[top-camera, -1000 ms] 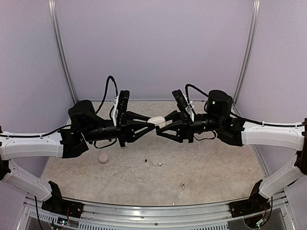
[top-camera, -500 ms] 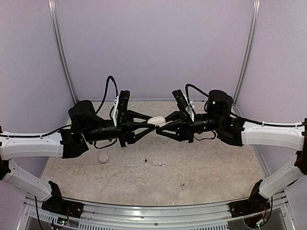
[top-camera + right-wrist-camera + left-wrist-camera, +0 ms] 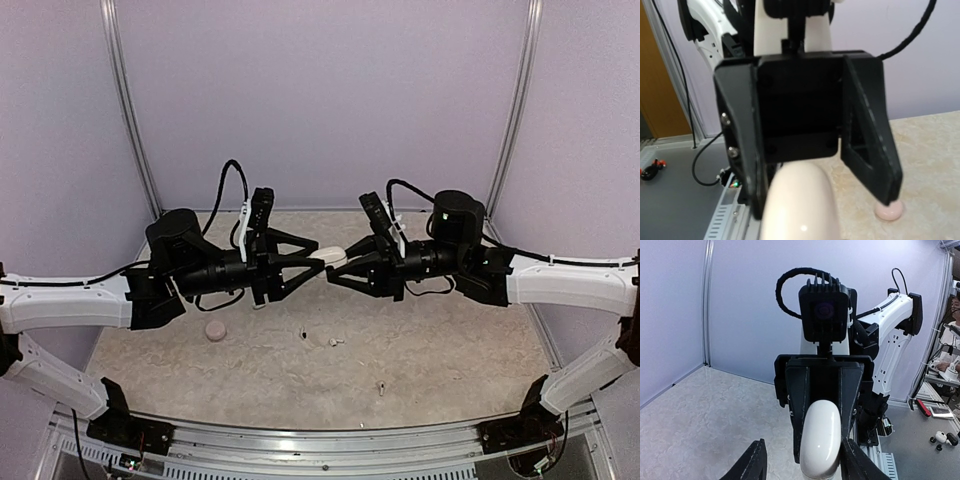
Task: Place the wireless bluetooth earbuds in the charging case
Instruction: Pass from the left arm to the right, then open the charging case.
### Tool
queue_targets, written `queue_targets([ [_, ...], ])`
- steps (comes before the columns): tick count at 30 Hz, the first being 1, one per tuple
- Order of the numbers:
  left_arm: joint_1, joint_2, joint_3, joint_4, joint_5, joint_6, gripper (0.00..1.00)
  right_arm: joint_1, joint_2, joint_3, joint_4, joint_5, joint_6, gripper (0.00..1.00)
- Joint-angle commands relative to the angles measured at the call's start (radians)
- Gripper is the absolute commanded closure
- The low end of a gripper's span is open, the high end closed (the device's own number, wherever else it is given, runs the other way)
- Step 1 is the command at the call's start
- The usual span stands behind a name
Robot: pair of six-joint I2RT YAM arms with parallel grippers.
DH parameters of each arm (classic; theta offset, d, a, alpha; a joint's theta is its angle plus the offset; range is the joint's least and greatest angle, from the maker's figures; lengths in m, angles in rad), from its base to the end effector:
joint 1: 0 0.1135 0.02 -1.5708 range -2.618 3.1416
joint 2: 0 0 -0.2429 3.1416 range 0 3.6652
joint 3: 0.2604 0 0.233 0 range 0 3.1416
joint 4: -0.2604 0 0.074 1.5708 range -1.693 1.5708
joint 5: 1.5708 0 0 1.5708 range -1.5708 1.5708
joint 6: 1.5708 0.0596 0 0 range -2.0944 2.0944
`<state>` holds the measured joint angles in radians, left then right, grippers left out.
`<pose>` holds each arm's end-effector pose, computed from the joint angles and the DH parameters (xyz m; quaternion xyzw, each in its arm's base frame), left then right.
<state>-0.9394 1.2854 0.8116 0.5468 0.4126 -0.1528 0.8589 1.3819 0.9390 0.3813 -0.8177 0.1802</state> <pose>0.1623 -0.2624 0.3066 0.3940 0.5580 -0.4915 0.5402 0.1749 0.2692 0.3027 -0.4793 0.5397 0.5635 0.4018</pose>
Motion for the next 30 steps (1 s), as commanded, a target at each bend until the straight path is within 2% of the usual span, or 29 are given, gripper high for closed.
queue_targets([
  [1,-0.001,0.019,0.045,-0.009,-0.033,-0.007,0.50,0.004,-0.037,-0.011,-0.043,0.003,-0.046,0.79],
  [9,0.019,0.035,0.052,0.016,-0.029,-0.049,0.51,0.007,-0.037,-0.007,-0.113,0.014,-0.114,0.82],
  [20,0.069,0.039,0.031,0.077,0.015,-0.140,0.51,0.006,-0.043,-0.020,-0.127,0.016,-0.139,0.83],
  [30,0.083,0.050,0.027,0.073,0.021,-0.135,0.50,0.006,-0.047,-0.022,-0.127,0.021,-0.143,0.84],
])
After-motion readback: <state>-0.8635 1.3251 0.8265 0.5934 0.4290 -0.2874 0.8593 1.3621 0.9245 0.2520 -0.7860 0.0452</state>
